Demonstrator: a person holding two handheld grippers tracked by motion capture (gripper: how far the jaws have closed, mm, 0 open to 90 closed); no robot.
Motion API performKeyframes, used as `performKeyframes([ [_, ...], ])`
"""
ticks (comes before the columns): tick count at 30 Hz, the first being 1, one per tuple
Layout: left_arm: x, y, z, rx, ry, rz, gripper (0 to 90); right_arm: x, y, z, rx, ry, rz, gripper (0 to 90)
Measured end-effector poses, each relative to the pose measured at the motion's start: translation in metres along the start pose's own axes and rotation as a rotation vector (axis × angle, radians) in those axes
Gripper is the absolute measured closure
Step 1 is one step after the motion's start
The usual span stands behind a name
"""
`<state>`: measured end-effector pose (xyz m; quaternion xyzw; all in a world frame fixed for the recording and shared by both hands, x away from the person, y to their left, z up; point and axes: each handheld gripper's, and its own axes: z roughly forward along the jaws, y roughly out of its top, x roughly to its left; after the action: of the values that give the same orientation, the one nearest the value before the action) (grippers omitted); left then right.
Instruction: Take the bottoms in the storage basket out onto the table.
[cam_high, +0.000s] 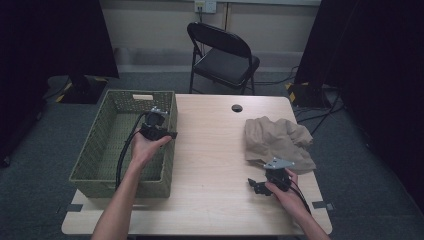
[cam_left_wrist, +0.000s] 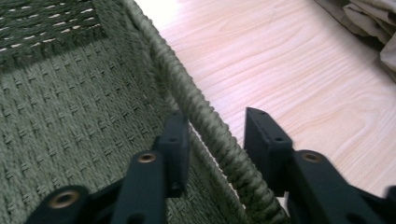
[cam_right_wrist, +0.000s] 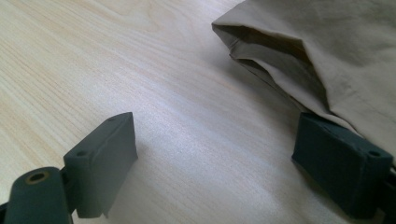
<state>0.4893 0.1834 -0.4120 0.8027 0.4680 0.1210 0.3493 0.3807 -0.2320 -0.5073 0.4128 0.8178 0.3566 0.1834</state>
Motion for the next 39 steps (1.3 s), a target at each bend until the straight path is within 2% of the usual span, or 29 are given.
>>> performKeyframes([
  [8, -0.002, -0.003, -0.002, -0.014, 0.023, -0.044, 66.2, 0.0, 0.0, 0.0, 0.0, 0.003, 0.0, 12.1],
  [12, 0.004, -0.01, -0.006, -0.047, 0.024, -0.103, 68.2, 0.0, 0.0, 0.0, 0.001, 0.004, 0.0, 12.1],
  [16, 0.01, -0.016, -0.012, -0.061, 0.049, -0.134, 69.5, 0.001, 0.0, 0.0, 0.0, 0.005, -0.001, 12.1],
  [23, 0.016, -0.025, -0.022, -0.057, 0.065, -0.134, 70.4, 0.001, 0.0, 0.0, 0.001, 0.005, 0.0, 12.0],
  [32, 0.028, -0.034, -0.032, -0.07, 0.101, -0.174, 70.7, 0.001, 0.0, 0.0, 0.001, 0.006, -0.002, 12.0],
  [39, 0.033, -0.038, -0.038, -0.064, 0.087, -0.179, 71.0, 0.001, 0.0, 0.0, 0.001, 0.005, 0.0, 12.0],
])
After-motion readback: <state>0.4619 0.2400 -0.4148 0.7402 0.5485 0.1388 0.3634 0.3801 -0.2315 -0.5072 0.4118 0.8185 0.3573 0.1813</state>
